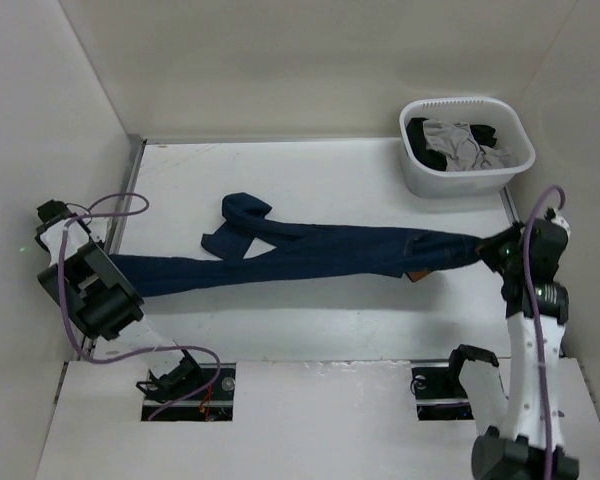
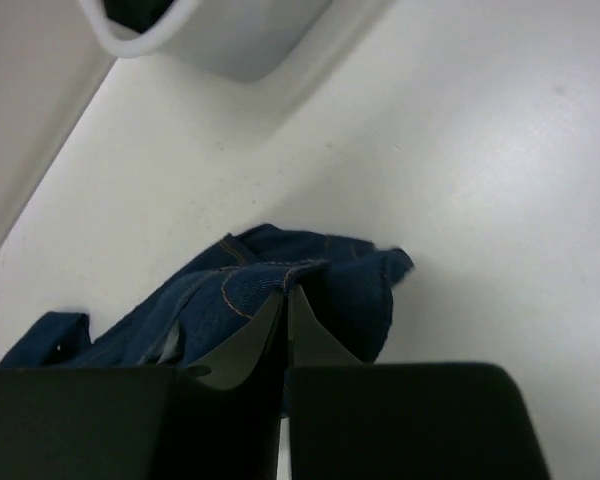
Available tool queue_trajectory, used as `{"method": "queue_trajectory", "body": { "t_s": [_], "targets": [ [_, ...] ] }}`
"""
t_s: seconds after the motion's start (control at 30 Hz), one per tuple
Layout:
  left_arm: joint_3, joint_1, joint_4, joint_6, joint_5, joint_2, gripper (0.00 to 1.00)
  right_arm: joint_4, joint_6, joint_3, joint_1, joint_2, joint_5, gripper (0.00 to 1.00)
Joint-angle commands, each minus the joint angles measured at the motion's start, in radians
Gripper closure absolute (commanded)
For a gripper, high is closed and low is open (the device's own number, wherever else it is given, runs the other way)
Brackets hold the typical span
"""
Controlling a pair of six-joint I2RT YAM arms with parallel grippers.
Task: Fold and stack the trousers
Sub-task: Flatten the trousers out, then fold the trousers
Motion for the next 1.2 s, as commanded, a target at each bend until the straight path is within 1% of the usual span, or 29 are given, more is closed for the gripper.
{"method": "queue_trajectory", "body": {
  "t_s": [0.0, 0.13, 0.23, 0.3, 0.33, 0.37, 0.4, 0.43, 0.47, 0.5, 0.53, 0.57, 0.6, 0.7, 0.77, 0.83, 0.87, 0.9, 0.93, 1.03, 1.1, 1.17],
  "targets": [
    [-0.08, 0.012, -0.061, 0.128, -0.047, -0.124, 1.0, -0.157, 0.103, -0.077, -0.071, -0.142, 0.06, 0.97],
    [-0.143, 0.014, -0.058, 0.191, -0.1, -0.184, 1.0, -0.333, 0.156, -0.088, -0.09, -0.282, 0.137, 0.98],
    [-0.173, 0.034, -0.04, 0.23, -0.129, -0.189, 0.99, -0.448, 0.179, -0.077, -0.091, -0.345, 0.191, 0.96],
    [-0.195, 0.043, -0.035, 0.242, -0.133, -0.187, 0.99, -0.511, 0.205, -0.08, -0.09, -0.376, 0.205, 0.92],
    [-0.205, 0.043, -0.035, 0.244, -0.133, -0.187, 0.97, -0.539, 0.221, -0.082, -0.088, -0.394, 0.209, 0.91],
    [-0.212, 0.043, -0.035, 0.244, -0.13, -0.189, 0.95, -0.561, 0.235, -0.083, -0.088, -0.411, 0.218, 0.87],
    [-0.218, 0.043, -0.035, 0.244, -0.13, -0.19, 0.91, -0.579, 0.242, -0.083, -0.088, -0.425, 0.231, 0.75],
    [-0.221, 0.045, -0.035, 0.244, -0.129, -0.192, 0.84, -0.594, 0.243, -0.082, -0.09, -0.437, 0.244, 0.59],
    [-0.221, 0.045, -0.035, 0.241, -0.127, -0.196, 0.72, -0.608, 0.245, -0.079, -0.091, -0.446, 0.257, 0.27],
    [-0.212, 0.045, -0.035, 0.238, -0.123, -0.204, 0.61, -0.619, 0.237, -0.074, -0.093, -0.448, 0.266, 0.0],
    [-0.195, 0.042, -0.037, 0.234, -0.114, -0.219, 0.53, -0.625, 0.229, -0.067, -0.094, -0.445, 0.271, 0.0],
    [-0.169, 0.039, -0.037, 0.23, -0.098, -0.242, 0.48, -0.624, 0.217, -0.059, -0.087, -0.439, 0.269, 0.0],
    [-0.137, 0.032, -0.032, 0.219, -0.077, -0.267, 0.44, -0.618, 0.208, -0.051, -0.082, -0.433, 0.268, 0.0],
    [-0.004, -0.044, -0.04, 0.141, 0.017, -0.321, 0.38, -0.567, 0.18, -0.031, -0.05, -0.399, 0.248, 0.0],
    [0.088, -0.144, -0.086, 0.097, 0.119, -0.325, 0.35, -0.486, 0.144, -0.034, 0.007, -0.344, 0.216, 0.0],
    [0.153, -0.257, -0.133, 0.048, 0.22, -0.289, 0.32, -0.396, 0.137, -0.053, 0.089, -0.257, 0.205, 0.0],
    [0.188, -0.344, -0.152, -0.006, 0.277, -0.234, 0.32, -0.342, 0.137, -0.063, 0.137, -0.205, 0.211, 0.0],
    [0.207, -0.395, -0.159, -0.038, 0.3, -0.189, 0.32, -0.282, 0.134, -0.08, 0.18, -0.152, 0.22, 0.0],
    [0.24, -0.469, -0.167, -0.09, 0.32, -0.107, 0.34, -0.216, 0.137, -0.1, 0.221, -0.094, 0.241, 0.0],
    [0.351, -0.582, -0.186, -0.21, 0.337, 0.085, 0.38, -0.051, 0.186, -0.14, 0.269, 0.056, 0.304, 0.0],
    [0.417, -0.627, -0.178, -0.275, 0.341, 0.182, 0.38, 0.051, 0.229, -0.163, 0.268, 0.142, 0.332, 0.0],
    [0.463, -0.661, -0.166, -0.304, 0.341, 0.248, 0.38, 0.122, 0.268, -0.177, 0.257, 0.228, 0.338, 0.0]
  ]
}}
